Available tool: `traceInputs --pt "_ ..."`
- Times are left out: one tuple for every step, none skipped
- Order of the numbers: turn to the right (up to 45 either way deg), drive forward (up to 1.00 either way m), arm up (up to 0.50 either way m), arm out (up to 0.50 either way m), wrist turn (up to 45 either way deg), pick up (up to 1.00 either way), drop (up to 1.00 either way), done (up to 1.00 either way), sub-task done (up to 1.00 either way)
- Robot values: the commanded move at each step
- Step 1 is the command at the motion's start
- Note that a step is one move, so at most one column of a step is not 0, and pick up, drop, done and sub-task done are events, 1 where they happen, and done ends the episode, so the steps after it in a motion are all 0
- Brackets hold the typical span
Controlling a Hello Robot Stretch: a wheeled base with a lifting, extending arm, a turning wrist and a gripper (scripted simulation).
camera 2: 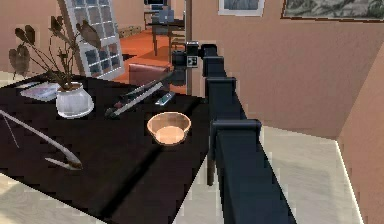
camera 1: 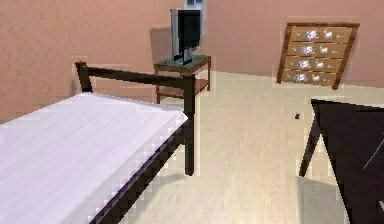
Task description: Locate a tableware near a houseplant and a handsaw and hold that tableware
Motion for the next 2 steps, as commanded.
traceInputs --pt "0.0 0.00 0.00 0.00 45.0 0.00 0.00 0.00 0.00" --pt "0.0 0.00 0.00 0.00 18.0 0.00 0.00 0.00 0.00"
